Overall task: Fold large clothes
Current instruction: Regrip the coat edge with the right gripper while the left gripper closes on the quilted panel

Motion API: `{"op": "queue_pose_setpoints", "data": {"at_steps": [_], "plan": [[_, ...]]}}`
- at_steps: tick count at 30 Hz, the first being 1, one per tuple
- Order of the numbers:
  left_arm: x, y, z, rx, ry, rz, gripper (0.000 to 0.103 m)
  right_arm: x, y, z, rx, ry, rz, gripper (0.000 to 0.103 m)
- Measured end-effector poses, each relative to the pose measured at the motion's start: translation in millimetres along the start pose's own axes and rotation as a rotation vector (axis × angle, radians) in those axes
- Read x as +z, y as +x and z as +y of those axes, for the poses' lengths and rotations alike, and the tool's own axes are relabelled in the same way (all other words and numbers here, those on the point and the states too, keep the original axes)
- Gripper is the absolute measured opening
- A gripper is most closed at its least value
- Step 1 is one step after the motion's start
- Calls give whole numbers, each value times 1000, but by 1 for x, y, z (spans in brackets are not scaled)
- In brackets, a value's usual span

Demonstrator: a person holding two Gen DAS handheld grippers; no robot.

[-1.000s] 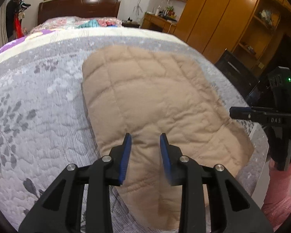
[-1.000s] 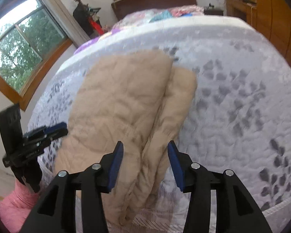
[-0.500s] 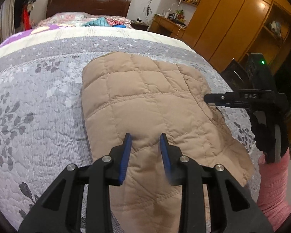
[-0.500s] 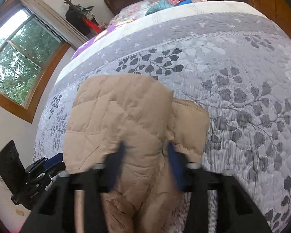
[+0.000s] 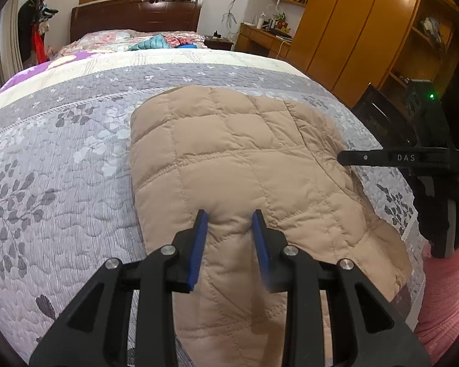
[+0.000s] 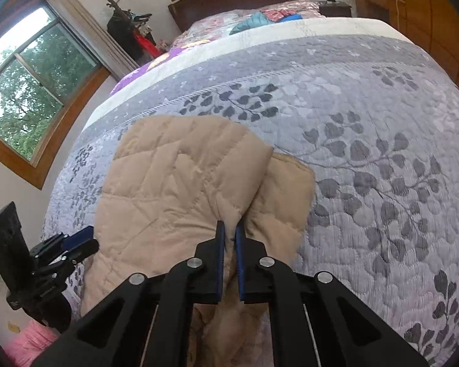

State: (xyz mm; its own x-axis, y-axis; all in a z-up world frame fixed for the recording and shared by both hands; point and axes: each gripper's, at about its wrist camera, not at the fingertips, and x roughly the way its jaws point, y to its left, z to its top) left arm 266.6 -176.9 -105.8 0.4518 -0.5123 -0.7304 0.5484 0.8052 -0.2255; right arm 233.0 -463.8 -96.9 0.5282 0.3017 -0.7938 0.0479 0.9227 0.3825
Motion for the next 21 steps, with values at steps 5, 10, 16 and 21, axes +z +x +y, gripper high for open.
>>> {"op": "queue_pose_setpoints", "data": {"at_steps": [5, 10, 16, 21], "plan": [[-1, 6, 0, -2, 10, 11, 29, -6, 13, -12, 3, 26, 28, 6], [-3, 20, 2, -22, 5, 51, 30, -10, 23, -11, -15, 24, 42, 6], [-6, 34, 3, -25, 15, 72, 31, -12, 31, -14, -22, 32, 55, 6], [-7, 34, 2, -20, 16, 72, 31, -11, 31, -11, -47, 27, 52, 6]]}}
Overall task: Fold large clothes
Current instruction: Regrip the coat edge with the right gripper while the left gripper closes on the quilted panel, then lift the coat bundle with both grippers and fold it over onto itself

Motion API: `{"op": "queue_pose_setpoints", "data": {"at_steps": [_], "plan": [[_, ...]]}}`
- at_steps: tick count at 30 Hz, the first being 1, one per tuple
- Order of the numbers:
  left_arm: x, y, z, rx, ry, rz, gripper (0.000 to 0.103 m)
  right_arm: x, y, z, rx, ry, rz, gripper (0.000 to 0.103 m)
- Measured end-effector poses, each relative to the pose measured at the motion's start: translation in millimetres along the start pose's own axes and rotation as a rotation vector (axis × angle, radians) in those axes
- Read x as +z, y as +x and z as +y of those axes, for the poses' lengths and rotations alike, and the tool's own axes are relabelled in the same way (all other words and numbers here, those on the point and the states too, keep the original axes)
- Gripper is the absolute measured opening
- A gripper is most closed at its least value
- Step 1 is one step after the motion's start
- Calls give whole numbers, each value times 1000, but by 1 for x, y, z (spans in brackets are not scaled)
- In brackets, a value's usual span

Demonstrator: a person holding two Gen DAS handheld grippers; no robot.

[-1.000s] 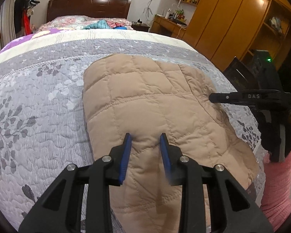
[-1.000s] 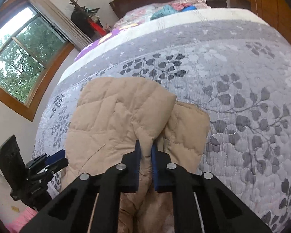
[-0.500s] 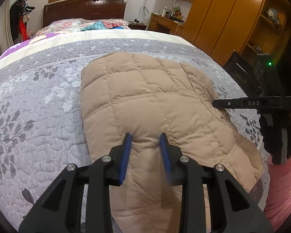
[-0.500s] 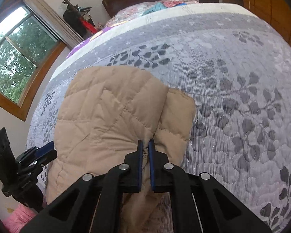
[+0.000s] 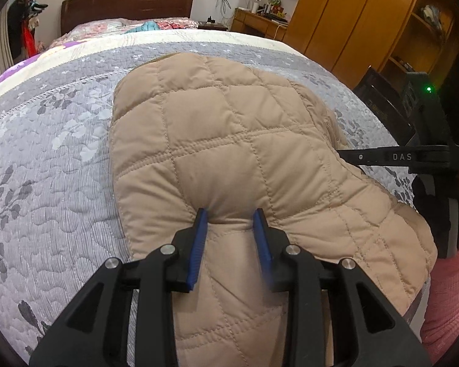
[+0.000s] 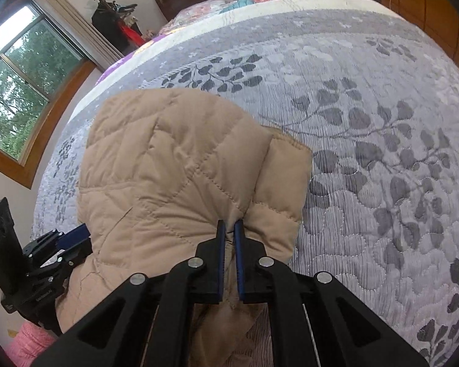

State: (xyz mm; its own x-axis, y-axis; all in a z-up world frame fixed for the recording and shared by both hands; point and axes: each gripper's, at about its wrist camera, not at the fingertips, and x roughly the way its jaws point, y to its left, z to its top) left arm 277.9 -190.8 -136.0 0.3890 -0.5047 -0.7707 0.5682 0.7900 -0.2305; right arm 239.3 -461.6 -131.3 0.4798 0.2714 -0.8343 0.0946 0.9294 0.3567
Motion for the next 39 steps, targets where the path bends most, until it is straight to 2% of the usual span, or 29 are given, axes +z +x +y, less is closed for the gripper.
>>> {"op": "queue_pose_setpoints", "data": {"at_steps": [7, 9, 13, 18, 21, 25, 28, 30, 33, 39], "plan": [[1, -35, 4, -21, -19, -34, 28, -12, -50, 23, -73, -49, -102, 10], [-5, -49, 0, -23, -14, -55, 28, -22, -65, 38, -55, -89, -129, 10], [-23, -70, -13, -69, 3, -76, 25, -51, -73, 73, 25, -183, -115, 10], [-41, -64, -17, -125, -19, -27, 19, -77, -61, 93, 42, -235, -90, 10], [-46, -52, -14, -127, -24, -7, 16, -87, -42, 86, 24, -219, -62, 8], [-52, -29, -4, -131, -47, 41, 2, -92, -22, 73, 50, -176, -39, 6], [-55, -16, 5, -162, -75, 63, 0, -97, -12, 70, 53, -174, -48, 5], [-58, -13, 2, -145, -54, 57, 0, -101, -7, 71, 33, -192, -67, 5], [-62, -10, -9, -78, 6, 30, 0, -104, -5, 73, 13, -199, -81, 5], [-59, -14, -11, -65, 9, 24, 0, -102, -7, 77, 17, -195, -90, 5]]}}
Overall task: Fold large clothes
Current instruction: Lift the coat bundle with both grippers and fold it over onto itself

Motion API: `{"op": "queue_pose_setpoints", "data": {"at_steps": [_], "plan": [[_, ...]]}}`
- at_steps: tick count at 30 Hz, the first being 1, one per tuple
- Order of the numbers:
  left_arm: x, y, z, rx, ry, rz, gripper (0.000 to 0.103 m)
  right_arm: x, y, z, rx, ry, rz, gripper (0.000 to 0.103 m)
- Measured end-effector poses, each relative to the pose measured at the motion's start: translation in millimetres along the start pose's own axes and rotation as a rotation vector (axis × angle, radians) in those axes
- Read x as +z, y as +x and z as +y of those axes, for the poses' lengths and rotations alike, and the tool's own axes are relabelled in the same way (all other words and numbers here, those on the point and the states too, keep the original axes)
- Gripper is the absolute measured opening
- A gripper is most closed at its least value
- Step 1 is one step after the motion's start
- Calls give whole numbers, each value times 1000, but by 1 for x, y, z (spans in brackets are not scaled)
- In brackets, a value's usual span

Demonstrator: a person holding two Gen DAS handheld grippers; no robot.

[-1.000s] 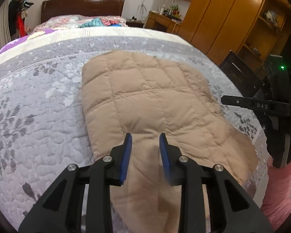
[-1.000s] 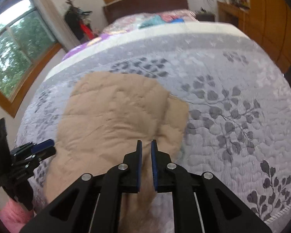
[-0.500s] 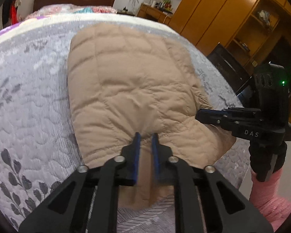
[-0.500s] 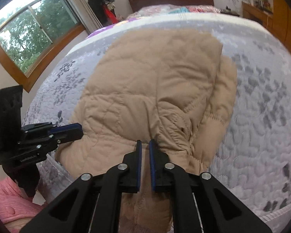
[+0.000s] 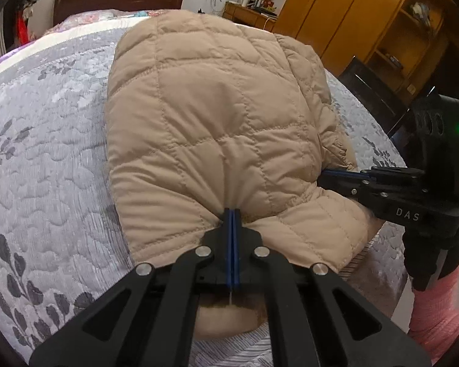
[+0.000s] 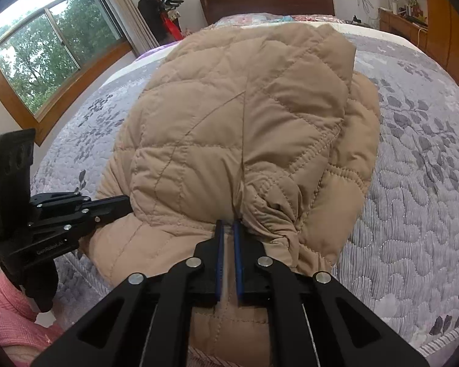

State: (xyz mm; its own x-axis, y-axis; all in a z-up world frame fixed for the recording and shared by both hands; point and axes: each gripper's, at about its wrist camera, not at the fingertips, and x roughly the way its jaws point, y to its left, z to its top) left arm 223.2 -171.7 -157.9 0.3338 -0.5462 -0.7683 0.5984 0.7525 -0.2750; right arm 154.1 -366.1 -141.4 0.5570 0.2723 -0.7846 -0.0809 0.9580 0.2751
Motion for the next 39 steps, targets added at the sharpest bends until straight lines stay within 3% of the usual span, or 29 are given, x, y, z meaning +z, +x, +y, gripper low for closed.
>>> {"op": "queue_pose_setpoints", "data": {"at_steps": [5, 8, 10, 11, 12, 13, 14, 16, 20, 28, 32, 36, 39], "plan": [[4, -17, -2, 2, 6, -15, 1, 3, -15, -4, 34, 16, -10, 6], [5, -28, -9, 17, 24, -31, 2, 6, -29, -6, 56, 17, -31, 13], [8, -40, -9, 43, 44, -54, 11, 8, -40, -7, 64, 14, -53, 21], [8, -43, -8, 47, 46, -60, 18, 11, -48, -9, 75, 17, -72, 26], [10, -48, -7, 46, 47, -71, 31, 12, -53, -11, 82, 24, -83, 39], [12, -52, -6, 52, 50, -85, 35, 14, -60, -15, 84, 39, -98, 47], [15, -55, -6, 68, 56, -100, 35, 16, -64, -19, 79, 49, -107, 62], [20, -60, -1, 83, 57, -115, 49, 20, -72, -31, 44, 76, -133, 68], [29, -63, 16, 110, 32, -127, 55, 23, -74, -60, 89, 159, -137, 84], [37, -48, 42, 62, -17, -83, 68, 12, -36, -112, 267, 344, -67, 87], [37, -39, 50, 50, -40, -60, 73, 11, -25, -122, 317, 362, -65, 88], [40, -29, 60, -10, -76, -33, 78, 9, -12, -126, 361, 375, -47, 89], [42, -20, 73, -100, -131, -8, 79, 10, 0, -127, 404, 387, -23, 90]]}}
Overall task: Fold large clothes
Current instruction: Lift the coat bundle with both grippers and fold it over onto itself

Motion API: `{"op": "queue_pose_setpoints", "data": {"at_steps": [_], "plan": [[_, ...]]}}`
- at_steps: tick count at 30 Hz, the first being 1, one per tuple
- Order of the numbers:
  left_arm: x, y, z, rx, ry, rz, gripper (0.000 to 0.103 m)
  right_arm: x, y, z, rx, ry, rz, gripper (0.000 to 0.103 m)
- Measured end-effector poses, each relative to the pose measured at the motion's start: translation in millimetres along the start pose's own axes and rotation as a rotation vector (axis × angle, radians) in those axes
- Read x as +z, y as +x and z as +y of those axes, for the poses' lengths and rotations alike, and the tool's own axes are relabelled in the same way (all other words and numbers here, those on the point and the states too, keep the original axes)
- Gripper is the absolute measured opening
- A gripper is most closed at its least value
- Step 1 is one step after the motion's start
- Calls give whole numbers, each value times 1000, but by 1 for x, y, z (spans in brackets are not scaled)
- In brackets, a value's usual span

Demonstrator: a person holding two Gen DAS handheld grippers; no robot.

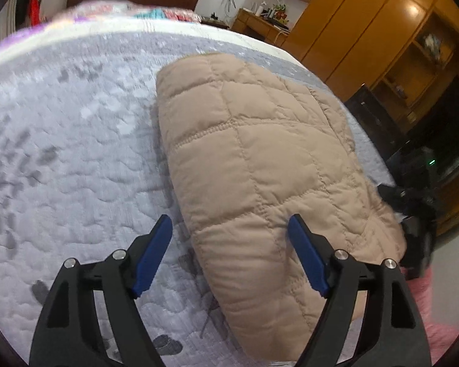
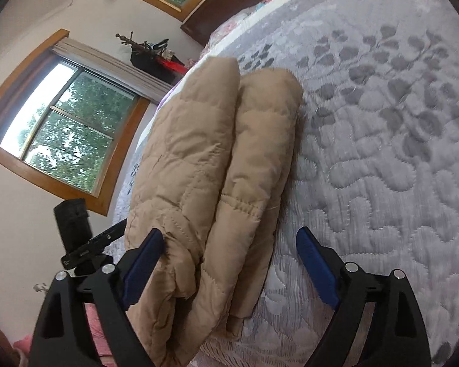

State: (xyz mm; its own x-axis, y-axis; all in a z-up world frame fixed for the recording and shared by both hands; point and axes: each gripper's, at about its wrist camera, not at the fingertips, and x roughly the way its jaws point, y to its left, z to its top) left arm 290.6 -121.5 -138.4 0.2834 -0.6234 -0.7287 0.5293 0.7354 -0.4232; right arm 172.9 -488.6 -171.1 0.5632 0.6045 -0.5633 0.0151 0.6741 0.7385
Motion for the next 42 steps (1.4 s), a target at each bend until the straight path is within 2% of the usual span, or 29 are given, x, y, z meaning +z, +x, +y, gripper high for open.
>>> {"op": "queue_pose_setpoints", "data": {"at_steps": [6, 9, 13, 16, 18, 20, 22, 24, 27, 33, 42], "plan": [[3, 23, 31, -202, -122, 78, 84, 4, 20, -7, 74, 29, 42, 91], [2, 35, 40, -299, -169, 110, 85, 4, 31, -5, 83, 25, 63, 93], [2, 44, 35, -359, -157, 125, 87, 8, 45, 6, 73, -12, 81, 93], [3, 50, 24, -349, -130, 131, 87, 10, 57, 18, 54, -52, 96, 92], [4, 52, 18, -343, -119, 134, 86, 11, 61, 26, 50, -66, 99, 86], [4, 50, 13, -342, -115, 127, 79, 12, 63, 33, 45, -79, 101, 79], [1, 48, 13, -336, -113, 117, 69, 9, 63, 40, 31, -104, 90, 69], [-1, 45, 11, -329, -111, 107, 63, 10, 59, 51, 20, -133, 71, 57], [-1, 37, 4, -319, -99, 81, 54, 10, 53, 69, -9, -187, 42, 50], [8, 10, -4, -349, -74, 5, 50, 29, 48, 113, -24, -286, 2, 48], [47, -24, 24, -293, -91, -127, 50, 87, 87, 173, -28, -411, 5, 48]]}}
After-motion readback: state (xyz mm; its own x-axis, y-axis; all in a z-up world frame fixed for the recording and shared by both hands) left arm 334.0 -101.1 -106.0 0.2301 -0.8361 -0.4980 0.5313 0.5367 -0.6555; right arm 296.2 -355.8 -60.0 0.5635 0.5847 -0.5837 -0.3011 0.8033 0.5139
